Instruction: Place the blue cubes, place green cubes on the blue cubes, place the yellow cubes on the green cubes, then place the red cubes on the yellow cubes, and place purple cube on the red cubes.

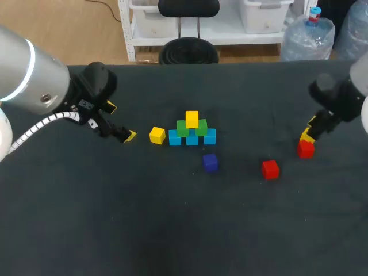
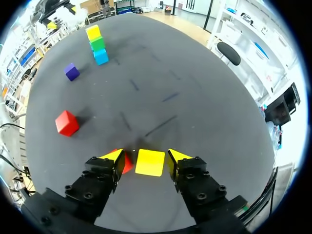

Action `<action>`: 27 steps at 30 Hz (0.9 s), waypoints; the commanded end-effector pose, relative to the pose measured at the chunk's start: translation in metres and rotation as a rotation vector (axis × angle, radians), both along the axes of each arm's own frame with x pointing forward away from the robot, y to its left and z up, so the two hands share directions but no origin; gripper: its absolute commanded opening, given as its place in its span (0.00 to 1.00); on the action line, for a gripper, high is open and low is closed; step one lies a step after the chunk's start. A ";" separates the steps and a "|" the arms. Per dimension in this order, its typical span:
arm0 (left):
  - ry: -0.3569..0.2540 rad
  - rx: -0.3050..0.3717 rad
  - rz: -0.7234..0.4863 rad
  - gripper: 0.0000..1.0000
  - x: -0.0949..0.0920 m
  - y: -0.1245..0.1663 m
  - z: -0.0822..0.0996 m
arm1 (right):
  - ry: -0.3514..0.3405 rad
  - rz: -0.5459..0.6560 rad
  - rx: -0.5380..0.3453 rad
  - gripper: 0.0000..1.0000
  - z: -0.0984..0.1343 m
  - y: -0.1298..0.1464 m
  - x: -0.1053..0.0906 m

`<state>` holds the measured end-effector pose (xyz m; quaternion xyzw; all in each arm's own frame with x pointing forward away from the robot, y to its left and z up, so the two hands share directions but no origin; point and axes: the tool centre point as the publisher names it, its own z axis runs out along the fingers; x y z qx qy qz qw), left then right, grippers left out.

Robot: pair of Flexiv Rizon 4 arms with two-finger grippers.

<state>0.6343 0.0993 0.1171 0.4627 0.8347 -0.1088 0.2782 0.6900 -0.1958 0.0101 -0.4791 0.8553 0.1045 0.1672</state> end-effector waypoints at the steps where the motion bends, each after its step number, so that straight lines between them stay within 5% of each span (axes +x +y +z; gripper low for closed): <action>1: -0.001 -0.004 -0.004 1.00 0.000 0.002 0.000 | -0.003 -0.001 -0.005 0.56 -0.005 0.000 0.009; 27: -0.001 -0.004 -0.004 1.00 0.000 0.002 0.000 | -0.019 0.018 0.003 0.57 -0.015 0.016 0.022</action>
